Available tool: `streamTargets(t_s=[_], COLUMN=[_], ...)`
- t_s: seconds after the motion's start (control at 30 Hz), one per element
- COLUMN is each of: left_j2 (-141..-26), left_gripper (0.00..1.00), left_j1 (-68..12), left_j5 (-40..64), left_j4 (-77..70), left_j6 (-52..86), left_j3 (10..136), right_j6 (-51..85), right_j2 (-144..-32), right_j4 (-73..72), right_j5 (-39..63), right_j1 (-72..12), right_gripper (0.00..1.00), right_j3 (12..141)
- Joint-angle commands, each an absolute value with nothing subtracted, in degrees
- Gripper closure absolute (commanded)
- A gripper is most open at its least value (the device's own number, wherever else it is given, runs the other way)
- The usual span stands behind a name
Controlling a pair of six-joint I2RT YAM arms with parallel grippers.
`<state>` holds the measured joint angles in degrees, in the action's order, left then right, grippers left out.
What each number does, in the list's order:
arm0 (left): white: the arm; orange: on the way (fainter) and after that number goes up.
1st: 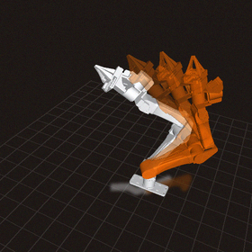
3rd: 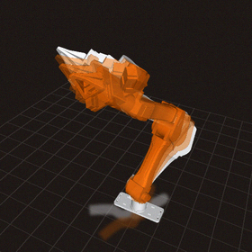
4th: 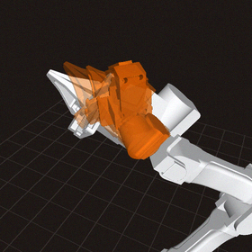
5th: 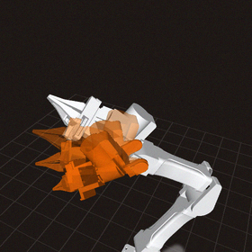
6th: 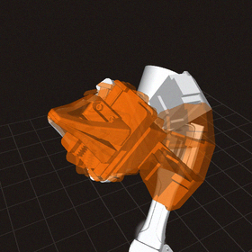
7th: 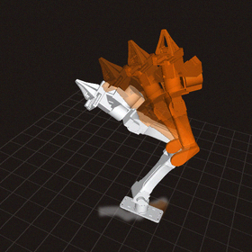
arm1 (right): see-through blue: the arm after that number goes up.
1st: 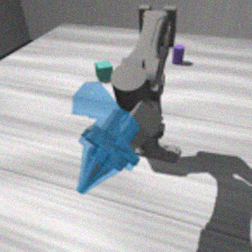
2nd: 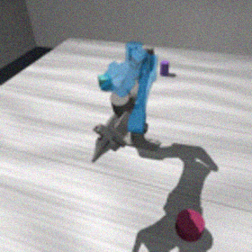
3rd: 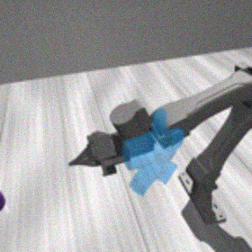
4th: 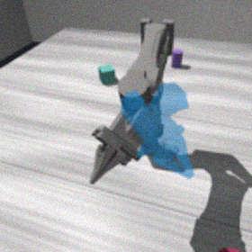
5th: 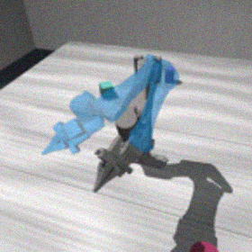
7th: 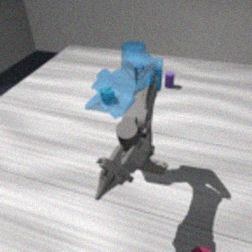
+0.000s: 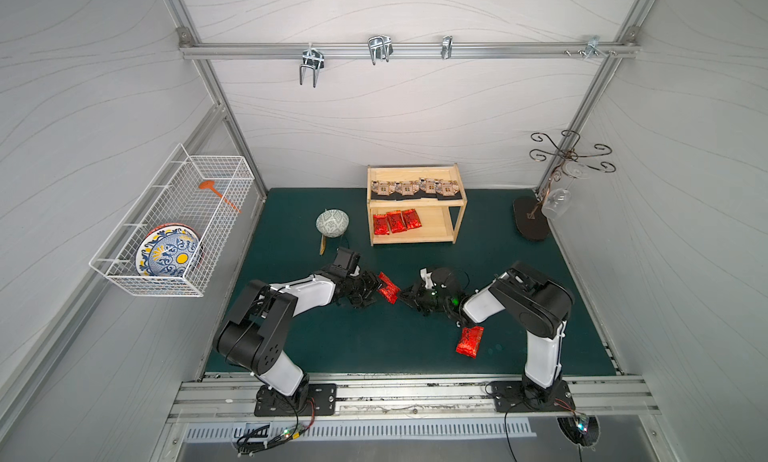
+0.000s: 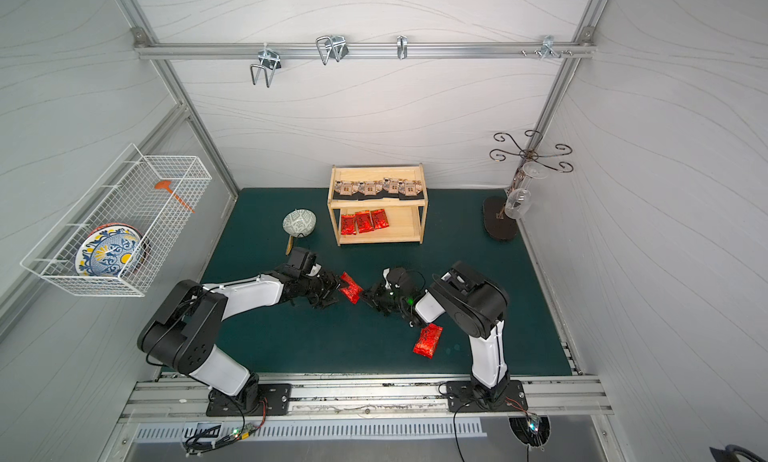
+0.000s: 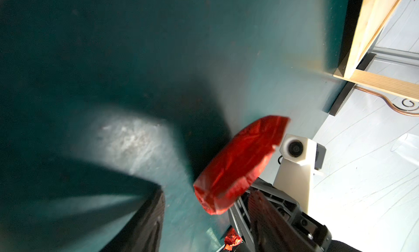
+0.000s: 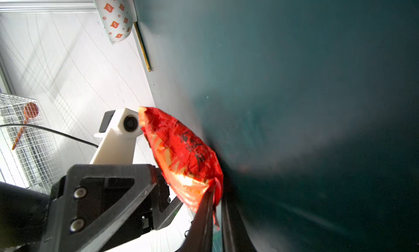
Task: Place the tea bags on the shelf by color
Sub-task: Pick up the tea bag from the center of the board.
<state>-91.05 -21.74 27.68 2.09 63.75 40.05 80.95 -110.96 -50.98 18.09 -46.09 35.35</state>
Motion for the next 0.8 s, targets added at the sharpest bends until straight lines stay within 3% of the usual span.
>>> streamTargets(t_s=[0.0, 0.17, 0.57, 0.77], left_j2=[-90.6, -91.1, -80.6, -75.7], left_gripper=[0.36, 0.36, 0.36, 0.37], left_j1=[-21.3, -21.3, -17.3, -16.7], left_j5=[27.1, 27.5, 24.8, 23.7], left_j4=[2.9, 2.7, 16.5, 27.1], left_j6=[62.5, 62.4, 54.8, 47.4], left_j3=[39.7, 39.9, 43.9, 48.2], right_j6=[81.8, 82.0, 83.9, 81.7], right_j2=[-112.4, -112.0, -102.1, -89.7], right_j4=[-52.1, -52.6, -48.1, -33.8], right_j5=[18.0, 18.3, 16.6, 9.1], right_j1=[-45.6, -44.9, -41.1, -39.6], right_gripper=[0.91, 1.0, 1.0, 1.0], right_j3=[34.2, 33.9, 29.5, 31.1])
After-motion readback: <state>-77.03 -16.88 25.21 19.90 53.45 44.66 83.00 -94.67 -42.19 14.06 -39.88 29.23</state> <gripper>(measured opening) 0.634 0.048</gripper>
